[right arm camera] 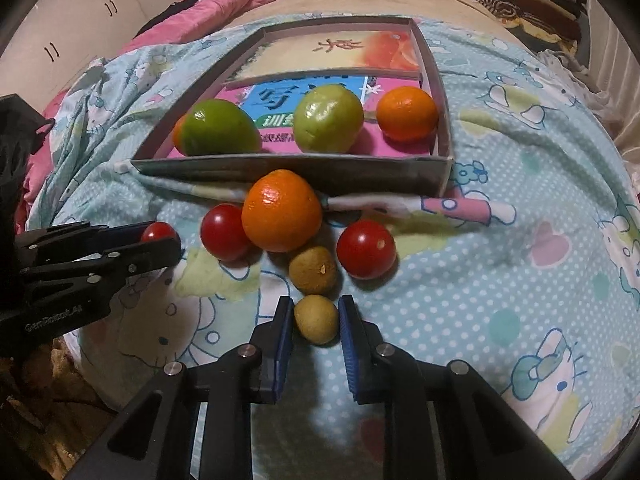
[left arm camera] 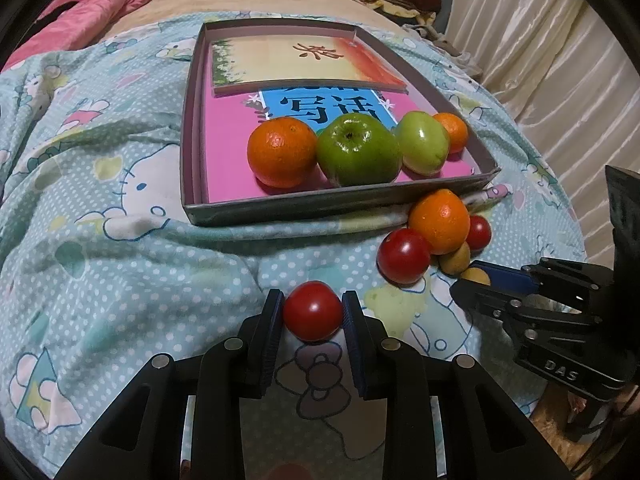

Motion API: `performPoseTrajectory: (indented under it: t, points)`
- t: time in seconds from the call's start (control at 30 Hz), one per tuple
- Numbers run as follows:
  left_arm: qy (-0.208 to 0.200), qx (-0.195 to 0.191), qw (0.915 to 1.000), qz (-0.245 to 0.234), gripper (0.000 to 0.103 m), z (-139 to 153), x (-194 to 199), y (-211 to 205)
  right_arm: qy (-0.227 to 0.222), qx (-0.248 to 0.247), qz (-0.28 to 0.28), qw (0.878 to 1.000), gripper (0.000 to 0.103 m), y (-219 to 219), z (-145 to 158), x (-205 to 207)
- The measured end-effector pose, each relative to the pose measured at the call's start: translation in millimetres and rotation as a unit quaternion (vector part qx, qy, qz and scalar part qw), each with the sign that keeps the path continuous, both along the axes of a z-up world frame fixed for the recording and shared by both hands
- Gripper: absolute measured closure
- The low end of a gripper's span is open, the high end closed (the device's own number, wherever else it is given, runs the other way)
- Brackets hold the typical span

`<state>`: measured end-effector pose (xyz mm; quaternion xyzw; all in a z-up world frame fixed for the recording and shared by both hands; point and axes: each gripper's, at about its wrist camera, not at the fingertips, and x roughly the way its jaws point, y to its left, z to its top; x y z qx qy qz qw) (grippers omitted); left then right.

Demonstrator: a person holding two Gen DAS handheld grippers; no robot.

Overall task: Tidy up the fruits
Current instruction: 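Close the left tool on a red cherry tomato while the right tool grasps a small brown fruit, then carry the tomato with the left tool while the right tool carries the brown fruit into the tray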

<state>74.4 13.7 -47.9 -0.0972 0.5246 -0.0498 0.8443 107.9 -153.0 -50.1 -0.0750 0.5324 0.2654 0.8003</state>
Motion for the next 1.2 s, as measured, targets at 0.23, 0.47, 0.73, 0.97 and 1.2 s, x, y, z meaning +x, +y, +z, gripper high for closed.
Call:
performPoseTrajectory:
  t: [0.23, 0.47, 0.73, 0.97, 1.2]
  points:
    - [-0.014, -0.023, 0.9996, 0.004, 0.074, 6.4, -2.0, 4.8, -0.025, 0.073, 0.014, 0.997, 0.080, -6.3, 22.0, -5.3]
    - [-0.068, -0.025, 0.9972, 0.021, 0.074, 35.0, -10.7, 15.2, -0.049, 0.108, 0.010, 0.993, 0.080, -10.5, 35.9, -4.4]
    - [-0.119, 0.002, 0.9920, 0.042, 0.074, 67.1, -11.1, 27.1, -0.110, 0.126, 0.009, 0.986, 0.080, -14.3, 61.4, -4.9]
    - [-0.137, 0.025, 0.9888, 0.053, 0.074, 75.9, -5.5, 30.6, -0.123, 0.136, -0.020, 0.983, 0.080, -25.7, 67.6, 7.7]
    - [-0.135, 0.030, 0.9888, 0.057, 0.074, 70.1, 6.1, 32.6, -0.144, 0.143, -0.039, 0.978, 0.080, -32.3, 76.2, 20.0]
